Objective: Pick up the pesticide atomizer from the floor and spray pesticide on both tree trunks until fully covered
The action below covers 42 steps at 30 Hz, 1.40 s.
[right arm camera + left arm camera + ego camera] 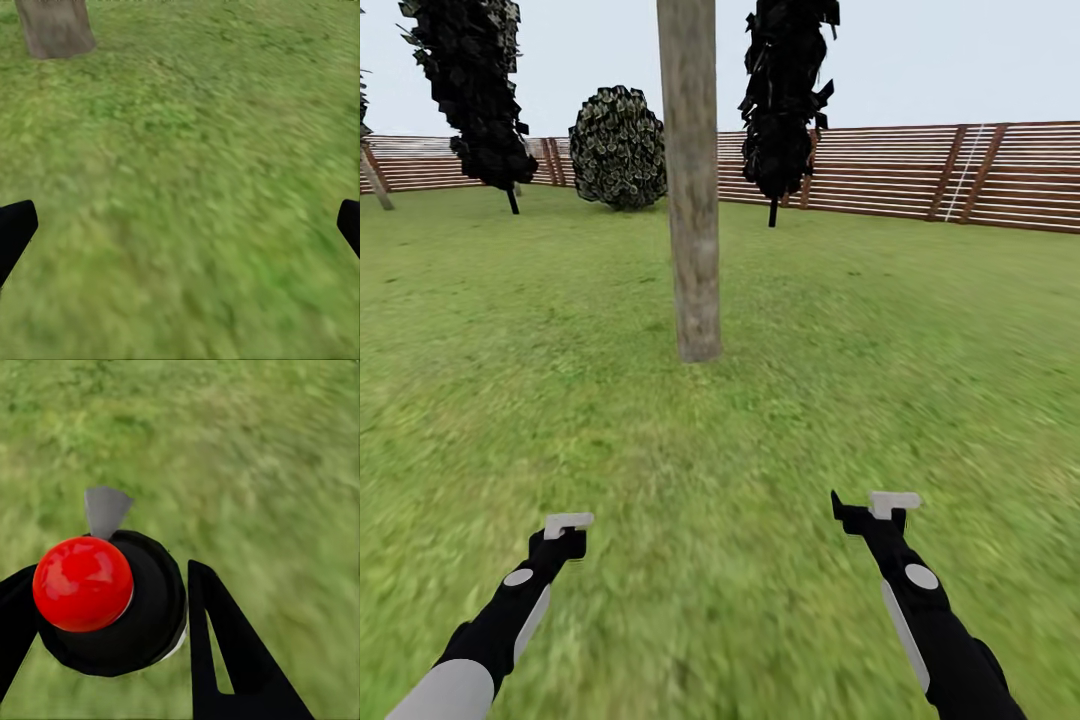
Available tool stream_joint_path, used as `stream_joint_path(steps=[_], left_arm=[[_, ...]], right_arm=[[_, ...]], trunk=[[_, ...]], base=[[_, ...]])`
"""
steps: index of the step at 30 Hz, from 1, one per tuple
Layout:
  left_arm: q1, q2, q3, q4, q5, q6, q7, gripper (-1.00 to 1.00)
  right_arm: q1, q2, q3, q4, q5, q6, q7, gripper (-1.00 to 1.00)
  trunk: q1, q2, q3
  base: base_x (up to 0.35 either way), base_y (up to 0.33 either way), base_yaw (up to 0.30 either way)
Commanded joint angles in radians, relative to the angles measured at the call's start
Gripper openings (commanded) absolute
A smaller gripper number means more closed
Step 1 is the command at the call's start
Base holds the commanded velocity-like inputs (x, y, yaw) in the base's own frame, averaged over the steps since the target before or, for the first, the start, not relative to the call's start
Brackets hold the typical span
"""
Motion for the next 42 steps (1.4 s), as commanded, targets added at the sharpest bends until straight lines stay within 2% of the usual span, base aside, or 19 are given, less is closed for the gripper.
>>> stream_joint_path(steps=[1, 42], left_arm=[[0.0, 0.0, 0.0, 0.0, 0.0, 0.0, 0.0, -1.0], [0.0, 0.0, 0.0, 0.0, 0.0, 0.0, 0.0, -1.0]], right_arm=[[0.0, 0.0, 0.0, 0.0, 0.0, 0.0, 0.0, 1.0], [0.0, 0.0, -0.001, -0.002, -0.001, 0.0, 0.003, 1.0]], trunk=[[0.0, 0.0, 0.0], [0.0, 0.0, 0.0]], base=[[0.336, 0.078, 0.0], [0.338, 0.01, 0.0]])
